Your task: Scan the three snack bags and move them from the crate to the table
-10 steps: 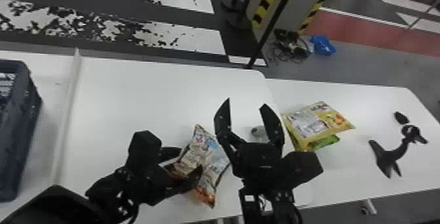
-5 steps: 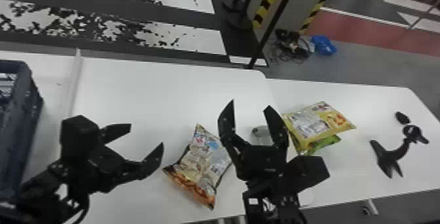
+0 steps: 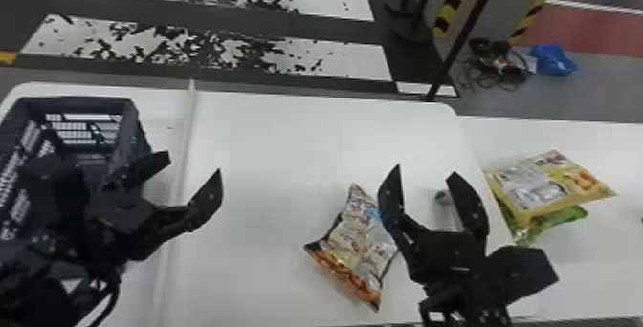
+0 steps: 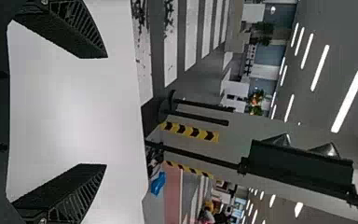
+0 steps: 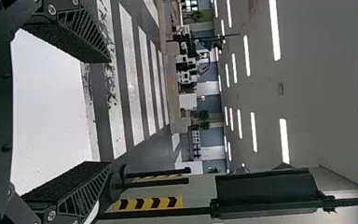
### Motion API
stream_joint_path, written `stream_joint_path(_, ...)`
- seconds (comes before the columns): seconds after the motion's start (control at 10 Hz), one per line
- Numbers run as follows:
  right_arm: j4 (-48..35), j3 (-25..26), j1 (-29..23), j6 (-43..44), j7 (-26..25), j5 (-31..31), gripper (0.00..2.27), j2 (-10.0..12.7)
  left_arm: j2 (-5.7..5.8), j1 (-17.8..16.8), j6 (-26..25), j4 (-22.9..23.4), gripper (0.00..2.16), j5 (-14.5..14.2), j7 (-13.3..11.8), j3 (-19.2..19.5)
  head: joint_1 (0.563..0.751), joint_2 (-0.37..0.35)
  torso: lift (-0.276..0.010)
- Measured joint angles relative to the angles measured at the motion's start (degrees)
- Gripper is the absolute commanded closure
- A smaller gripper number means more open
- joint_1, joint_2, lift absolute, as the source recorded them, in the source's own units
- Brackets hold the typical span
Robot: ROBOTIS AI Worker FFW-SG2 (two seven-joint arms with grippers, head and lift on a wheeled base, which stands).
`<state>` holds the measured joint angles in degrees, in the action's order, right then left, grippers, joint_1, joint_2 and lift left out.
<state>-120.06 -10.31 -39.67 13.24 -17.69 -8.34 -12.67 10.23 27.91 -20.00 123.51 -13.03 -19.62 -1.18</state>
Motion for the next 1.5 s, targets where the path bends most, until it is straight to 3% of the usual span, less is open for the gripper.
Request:
stream_joint_path(0.3, 2.3, -1.4, 0.4, 0.3, 0.1, -0.1, 0.10, 0.1, -1.12, 5.7, 11.3, 1.5, 0.03, -2.0, 4.8, 5.5, 0.695, -0.006, -0.062)
stream_joint_path(0.6, 4.6, -1.9, 0.4, 0.3, 0.9, 0.1, 0.14, 0.1, -1.61, 7.2, 13.6, 1.2, 0.03, -2.9, 11.9, 5.7, 0.695, 0.055, -0.062)
stream_joint_path(0.7, 5.0, -1.9, -0.3, 0.5, 2.4, 0.1, 0.53, 0.1, -1.62, 7.4, 14.1, 1.2, 0.03, -2.9, 12.6, 5.5, 0.695, 0.063, -0.062)
stream_joint_path(0.8, 5.5, -2.0, -1.0, 0.4, 6.2, 0.0, 1.73, 0.2, -1.62, 7.4, 14.2, 0.6, 0.03, -3.0, 12.6, 5.2, 0.695, 0.078, -0.062)
stream_joint_path(0.9, 6.3, -2.0, -0.7, -2.3, 9.5, -0.8, 2.13, 0.6, -1.62, 7.2, 14.3, 0.2, 0.03, -3.0, 12.3, 4.7, 0.695, 0.096, -0.062)
stream_joint_path(1.1, 9.5, -2.3, 1.2, -8.9, 12.9, -3.6, 2.19, 1.6, -1.51, 6.8, 14.2, -0.5, 0.03, -3.0, 11.6, 4.4, 0.695, 0.112, -0.062)
stream_joint_path(1.5, 11.5, -5.8, -0.2, -12.2, 13.5, -5.8, 2.19, 1.0, -1.44, 5.9, 14.2, -2.3, 0.03, -3.0, 11.1, 4.3, 0.695, 0.173, -0.062)
